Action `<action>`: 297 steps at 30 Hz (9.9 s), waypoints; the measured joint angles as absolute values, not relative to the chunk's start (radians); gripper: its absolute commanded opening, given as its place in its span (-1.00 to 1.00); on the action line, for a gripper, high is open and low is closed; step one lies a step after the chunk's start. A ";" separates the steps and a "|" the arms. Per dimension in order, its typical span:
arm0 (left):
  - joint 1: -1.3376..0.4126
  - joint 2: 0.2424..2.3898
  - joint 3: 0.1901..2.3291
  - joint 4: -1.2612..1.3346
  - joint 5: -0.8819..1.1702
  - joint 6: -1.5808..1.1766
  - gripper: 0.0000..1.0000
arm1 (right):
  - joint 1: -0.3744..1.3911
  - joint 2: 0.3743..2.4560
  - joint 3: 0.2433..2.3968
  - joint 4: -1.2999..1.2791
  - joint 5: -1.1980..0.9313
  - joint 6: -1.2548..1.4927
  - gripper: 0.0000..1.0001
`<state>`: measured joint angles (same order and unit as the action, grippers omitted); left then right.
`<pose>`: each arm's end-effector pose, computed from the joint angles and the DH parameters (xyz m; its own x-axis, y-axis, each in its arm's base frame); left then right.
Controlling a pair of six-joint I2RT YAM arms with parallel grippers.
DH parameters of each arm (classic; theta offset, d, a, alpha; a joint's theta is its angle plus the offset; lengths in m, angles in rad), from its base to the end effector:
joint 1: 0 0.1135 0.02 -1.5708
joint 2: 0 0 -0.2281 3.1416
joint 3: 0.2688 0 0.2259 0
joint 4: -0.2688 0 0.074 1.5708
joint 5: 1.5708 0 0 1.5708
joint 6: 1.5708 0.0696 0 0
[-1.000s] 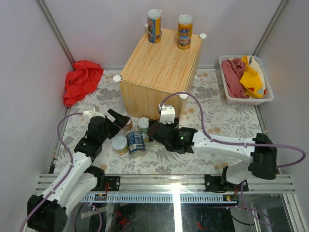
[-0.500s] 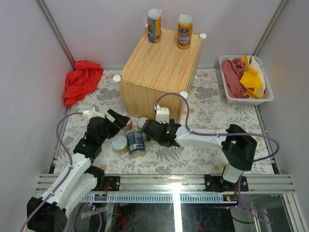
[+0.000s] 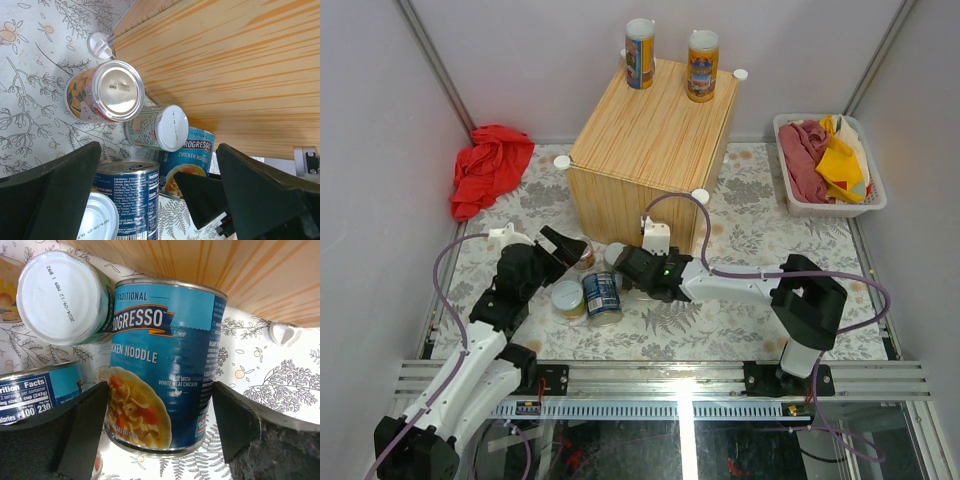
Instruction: Place and organize the canned foods onto the counter
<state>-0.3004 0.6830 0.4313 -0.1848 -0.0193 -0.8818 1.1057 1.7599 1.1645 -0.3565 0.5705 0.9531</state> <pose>0.1905 -0.0576 0.2006 -0.4722 -0.6616 -0.5825 -0.1342 0.7070 -0.6943 0.1923 0.2993 0.1571 -0.7102 0.1144 -0.6946 -0.0565 0.9743 0.2182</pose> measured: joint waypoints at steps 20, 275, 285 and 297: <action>-0.300 0.636 0.413 -0.189 -0.023 -0.895 0.99 | 1.328 1.480 0.907 -0.447 0.516 0.981 0.63; -0.226 0.756 0.377 -0.109 0.019 -0.860 0.99 | 0.754 1.953 2.356 -0.190 0.315 -0.001 0.91; -0.222 0.765 0.377 -0.110 0.018 -0.898 0.99 | 1.188 1.673 2.046 -0.402 0.540 0.120 0.81; -0.222 0.728 0.376 -0.144 -0.009 -0.936 0.99 | 1.326 1.574 1.577 -0.616 0.579 0.583 0.81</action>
